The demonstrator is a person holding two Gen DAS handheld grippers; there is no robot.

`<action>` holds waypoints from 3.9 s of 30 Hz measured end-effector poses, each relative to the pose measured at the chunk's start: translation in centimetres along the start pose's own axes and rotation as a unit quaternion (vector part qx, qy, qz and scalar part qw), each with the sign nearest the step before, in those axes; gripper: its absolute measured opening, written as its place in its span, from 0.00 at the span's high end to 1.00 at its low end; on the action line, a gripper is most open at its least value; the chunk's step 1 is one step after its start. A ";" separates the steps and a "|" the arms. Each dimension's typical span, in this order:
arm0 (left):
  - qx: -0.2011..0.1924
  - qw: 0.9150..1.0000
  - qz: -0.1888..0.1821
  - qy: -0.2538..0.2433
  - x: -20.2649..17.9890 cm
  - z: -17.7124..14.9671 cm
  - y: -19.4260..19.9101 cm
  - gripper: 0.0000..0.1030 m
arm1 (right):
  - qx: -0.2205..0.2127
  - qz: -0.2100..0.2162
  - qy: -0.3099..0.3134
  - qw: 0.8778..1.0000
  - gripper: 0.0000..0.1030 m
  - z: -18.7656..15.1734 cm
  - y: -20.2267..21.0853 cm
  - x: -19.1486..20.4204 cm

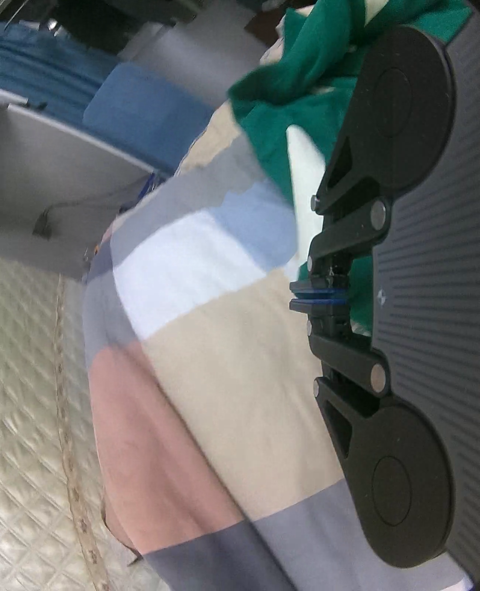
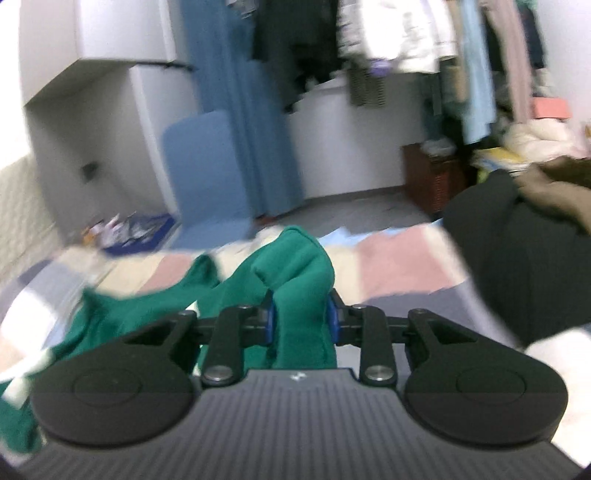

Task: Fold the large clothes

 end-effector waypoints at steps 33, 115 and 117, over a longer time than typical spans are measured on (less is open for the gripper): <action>0.088 0.991 0.092 -0.035 3.1 -2.5 -9.0 0.66 | 0.079 -0.158 -0.053 0.983 0.44 -12.7 -12.0 -16.4; 0.042 0.977 -0.206 -0.032 -17.4 -11.7 -9.4 0.42 | 0.111 0.053 0.201 0.972 0.58 -13.5 -41.1 31.5; 0.042 0.977 -0.206 -0.032 -17.5 -11.8 -9.7 0.42 | 0.138 0.052 0.221 0.964 0.75 -14.2 -42.5 32.4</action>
Point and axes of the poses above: each gripper's, at about its wrist camera, not at the fingertips, and y roughly against the way its jaws point, x to its left, z to its top, the point moved 8 cm from there along -y, roughly the way its jaws point, and after that the axes turned 11 degrees about -x, right-handed, at the moved point
